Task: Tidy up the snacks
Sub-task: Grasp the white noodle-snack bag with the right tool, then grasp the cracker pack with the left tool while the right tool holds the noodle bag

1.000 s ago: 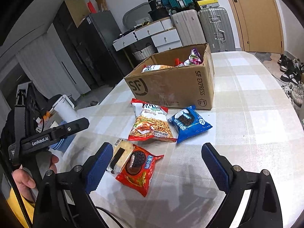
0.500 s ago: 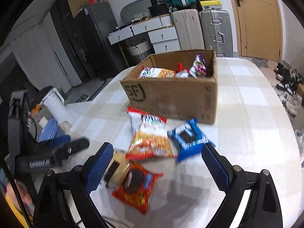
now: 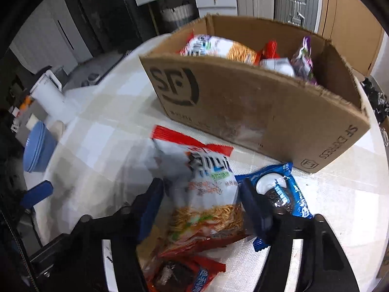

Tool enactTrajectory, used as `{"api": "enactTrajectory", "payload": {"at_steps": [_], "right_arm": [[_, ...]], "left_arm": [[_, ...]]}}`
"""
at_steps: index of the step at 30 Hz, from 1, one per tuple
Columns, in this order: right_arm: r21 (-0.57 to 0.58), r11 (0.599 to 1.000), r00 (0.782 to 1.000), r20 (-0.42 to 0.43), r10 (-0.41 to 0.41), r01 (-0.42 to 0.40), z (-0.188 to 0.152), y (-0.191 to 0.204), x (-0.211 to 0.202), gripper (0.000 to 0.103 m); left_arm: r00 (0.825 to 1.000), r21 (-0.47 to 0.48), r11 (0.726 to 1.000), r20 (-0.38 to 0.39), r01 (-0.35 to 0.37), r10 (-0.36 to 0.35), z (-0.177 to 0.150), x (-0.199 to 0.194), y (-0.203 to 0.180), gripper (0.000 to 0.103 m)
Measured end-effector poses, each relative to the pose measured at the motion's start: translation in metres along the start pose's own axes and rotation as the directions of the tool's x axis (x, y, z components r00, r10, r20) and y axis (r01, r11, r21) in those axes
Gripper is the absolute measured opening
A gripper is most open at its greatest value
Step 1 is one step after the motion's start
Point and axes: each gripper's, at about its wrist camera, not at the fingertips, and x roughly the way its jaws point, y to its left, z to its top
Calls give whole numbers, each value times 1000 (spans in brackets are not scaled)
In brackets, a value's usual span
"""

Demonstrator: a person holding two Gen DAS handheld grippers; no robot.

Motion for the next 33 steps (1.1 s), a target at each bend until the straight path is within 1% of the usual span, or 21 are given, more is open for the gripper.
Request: {"api": "enactTrajectory", "payload": {"at_steps": [1,4,6,9,12,16,21,24,26,30,33], "right_arm": [[1,1000,1000,-1,8,-8,-1,0,1,63],[-20,1000,1000,4,9,-9,-4,0,-1,52],[-17,999,999,7,42,-42,-7,-2,-4,50],[-18,998,998,27,60,-60,-16,-4,-10,48],[3,995,991,83,100,-101,-25,-7,-27,48],[31,985,974,161,162,-169,-41,-11,-55,48],[62,972,949,240,206,-226,-71,-24,-92,48],[81,964,937,268,223,-253,-93,-33,-105,48],[96,961,934,279,225,-260,-104,-41,-110,48],[133,950,928,287,237,-283,-115,-54,-112,48],[126,947,921,302,247,-295,-119,-60,-119,48]], "left_arm": [[1000,-4,1000,-5,0,0,0,1,1,102],[1000,-35,999,-15,8,-8,1,2,6,102],[1000,-51,999,-18,12,-13,2,3,9,102],[1000,-71,997,-31,1,-3,2,6,14,102],[999,-86,996,-51,-7,3,2,11,19,102],[998,-100,995,-66,-20,13,1,17,25,102],[996,-108,994,-84,-36,27,0,22,30,102],[993,-89,996,-114,-27,17,-5,29,24,102],[991,-59,998,-129,-29,21,-8,33,17,102],[989,34,997,-128,-67,71,-14,40,-3,102],[987,66,994,-128,-89,97,-17,46,-14,102]]}}
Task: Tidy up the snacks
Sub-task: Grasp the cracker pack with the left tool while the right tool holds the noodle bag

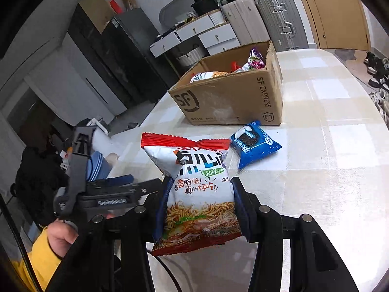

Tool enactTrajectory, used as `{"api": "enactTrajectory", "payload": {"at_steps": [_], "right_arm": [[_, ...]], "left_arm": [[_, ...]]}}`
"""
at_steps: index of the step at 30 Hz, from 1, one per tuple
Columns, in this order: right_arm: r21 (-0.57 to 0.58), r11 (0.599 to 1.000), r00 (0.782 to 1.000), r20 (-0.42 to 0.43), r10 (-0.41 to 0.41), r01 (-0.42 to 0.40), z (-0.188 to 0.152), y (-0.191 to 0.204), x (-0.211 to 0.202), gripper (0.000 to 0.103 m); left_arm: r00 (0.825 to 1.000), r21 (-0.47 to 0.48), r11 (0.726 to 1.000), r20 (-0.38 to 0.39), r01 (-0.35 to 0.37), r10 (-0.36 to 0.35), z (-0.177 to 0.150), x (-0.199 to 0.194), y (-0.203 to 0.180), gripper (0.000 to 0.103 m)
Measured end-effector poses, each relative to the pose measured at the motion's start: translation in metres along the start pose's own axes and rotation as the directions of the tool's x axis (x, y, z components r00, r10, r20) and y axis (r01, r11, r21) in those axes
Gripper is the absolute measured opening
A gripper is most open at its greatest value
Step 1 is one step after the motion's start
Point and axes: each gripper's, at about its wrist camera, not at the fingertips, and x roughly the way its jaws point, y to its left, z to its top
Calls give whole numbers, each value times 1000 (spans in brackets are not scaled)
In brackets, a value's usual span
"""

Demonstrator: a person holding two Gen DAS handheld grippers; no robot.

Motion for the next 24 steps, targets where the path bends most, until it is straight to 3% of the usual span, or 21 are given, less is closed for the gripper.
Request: {"api": "enactTrajectory", "payload": {"at_steps": [6,14,20,23,24], "right_arm": [[-12,1000,999,14,28,-28,-3,2,-7,48],[9,999,999,16,40,-40,-3,-1,-10,48],[3,999,999,23,42,-42,-3,1,-12,48],[6,999,999,20,39,-39,-3,0,-10,48],[7,999,999,19,37,-38,-4,-1,-11,48]], "left_arm": [[999,36,998,-20,-49,50,0,16,-17,102],[1000,59,998,-8,-29,30,-3,19,-27,102],[998,85,995,-38,-51,54,-7,28,-31,102],[998,80,995,-28,-55,57,-6,26,-29,95],[998,79,995,-20,-55,57,-6,24,-29,88]]}}
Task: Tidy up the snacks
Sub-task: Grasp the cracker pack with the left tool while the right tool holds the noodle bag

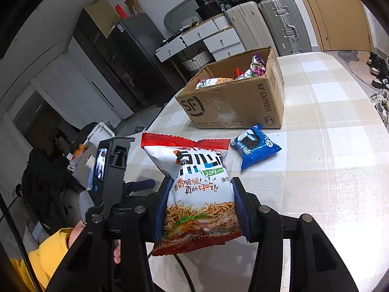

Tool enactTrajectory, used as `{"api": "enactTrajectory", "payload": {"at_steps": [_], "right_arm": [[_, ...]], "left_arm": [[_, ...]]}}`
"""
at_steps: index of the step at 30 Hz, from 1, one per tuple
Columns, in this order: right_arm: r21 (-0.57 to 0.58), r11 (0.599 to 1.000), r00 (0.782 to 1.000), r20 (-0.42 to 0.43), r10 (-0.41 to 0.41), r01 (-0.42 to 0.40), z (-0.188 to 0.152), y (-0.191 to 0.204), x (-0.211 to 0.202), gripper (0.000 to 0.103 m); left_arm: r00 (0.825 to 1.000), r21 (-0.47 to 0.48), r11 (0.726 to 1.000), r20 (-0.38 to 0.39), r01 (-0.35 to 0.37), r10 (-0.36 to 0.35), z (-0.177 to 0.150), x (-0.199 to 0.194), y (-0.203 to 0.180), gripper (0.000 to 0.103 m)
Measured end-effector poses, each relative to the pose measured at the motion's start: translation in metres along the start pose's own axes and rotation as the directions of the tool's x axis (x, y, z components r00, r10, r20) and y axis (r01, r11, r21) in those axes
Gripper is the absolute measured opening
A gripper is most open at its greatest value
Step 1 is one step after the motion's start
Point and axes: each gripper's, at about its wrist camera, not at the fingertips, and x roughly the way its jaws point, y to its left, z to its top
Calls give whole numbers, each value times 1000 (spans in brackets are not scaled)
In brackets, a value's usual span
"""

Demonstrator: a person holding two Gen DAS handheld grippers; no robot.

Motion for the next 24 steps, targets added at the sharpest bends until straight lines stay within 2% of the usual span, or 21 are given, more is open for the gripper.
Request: {"api": "enactTrajectory", "payload": {"at_steps": [1,2,3,9,16,22,24], "right_arm": [[1,1000,1000,-1,-1,1,0,0,0,48],[2,1000,1000,-2,-2,2,0,-1,0,48],[3,1000,1000,-3,-4,4,-1,-1,1,48],[5,1000,1000,-9,-12,12,-2,-2,2,48],[7,1000,1000,-7,-24,24,-3,-2,5,48],[15,999,999,-4,-34,34,-6,-5,7,48],[22,999,999,-8,-37,37,-8,-5,7,48]], "left_arm": [[1000,1,1000,10,3,-3,1,-2,1,76],[1000,3,1000,20,7,-7,2,-2,2,68],[1000,5,1000,27,10,-10,2,-3,2,55],[997,-6,998,31,67,-67,1,-9,11,55],[993,-85,990,39,117,-114,-1,-18,34,55],[990,-84,993,116,89,-79,-9,-38,41,55],[987,-65,996,152,60,-49,-17,-49,36,55]]}}
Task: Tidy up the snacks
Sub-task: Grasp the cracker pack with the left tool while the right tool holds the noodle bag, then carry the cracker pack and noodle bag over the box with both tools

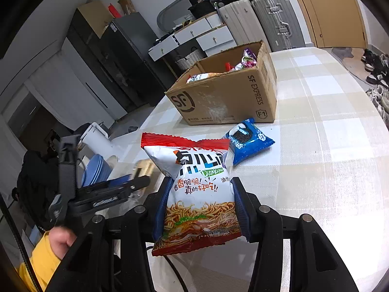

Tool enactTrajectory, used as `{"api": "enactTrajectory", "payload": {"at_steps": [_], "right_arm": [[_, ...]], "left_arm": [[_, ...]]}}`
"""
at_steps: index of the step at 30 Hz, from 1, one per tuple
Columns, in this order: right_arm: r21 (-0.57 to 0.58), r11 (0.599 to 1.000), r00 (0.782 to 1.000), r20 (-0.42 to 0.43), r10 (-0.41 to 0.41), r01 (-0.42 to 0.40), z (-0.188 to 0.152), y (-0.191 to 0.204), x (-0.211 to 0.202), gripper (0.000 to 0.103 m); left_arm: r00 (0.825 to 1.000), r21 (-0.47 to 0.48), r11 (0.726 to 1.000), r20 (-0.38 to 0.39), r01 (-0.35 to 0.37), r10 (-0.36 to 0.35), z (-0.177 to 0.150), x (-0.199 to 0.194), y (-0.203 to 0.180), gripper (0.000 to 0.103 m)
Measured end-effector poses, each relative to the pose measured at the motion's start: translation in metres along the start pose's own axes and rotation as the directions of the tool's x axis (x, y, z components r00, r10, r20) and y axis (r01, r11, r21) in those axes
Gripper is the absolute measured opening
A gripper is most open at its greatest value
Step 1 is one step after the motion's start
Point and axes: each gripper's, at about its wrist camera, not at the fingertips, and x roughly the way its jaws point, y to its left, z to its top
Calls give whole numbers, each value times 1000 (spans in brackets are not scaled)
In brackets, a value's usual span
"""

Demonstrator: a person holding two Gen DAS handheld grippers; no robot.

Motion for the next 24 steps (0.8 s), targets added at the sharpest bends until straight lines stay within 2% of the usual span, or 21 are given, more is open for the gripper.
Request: {"api": "enactTrajectory", "payload": {"at_steps": [5,10,14,20,24], "right_arm": [[5,1000,1000,-13,-9,9,-10,2,2,48],[7,1000,1000,-8,2,-2,-23,8,-3,48],[-1,1000,1000,-2,25,-25,-28,18,-6,48],[-24,999,998,30,48,-47,-12,36,-18,48],[-48,998,997,50,50,-48,15,45,-28,48]], "left_arm": [[996,71,996,83,-46,40,-13,-24,-18,55],[998,44,999,63,26,-29,-25,-37,-21,55],[995,50,998,87,47,-51,-30,-53,-24,55],[986,47,993,123,105,-110,-15,-83,-25,55],[982,40,990,124,138,-142,12,-101,-22,55]]}}
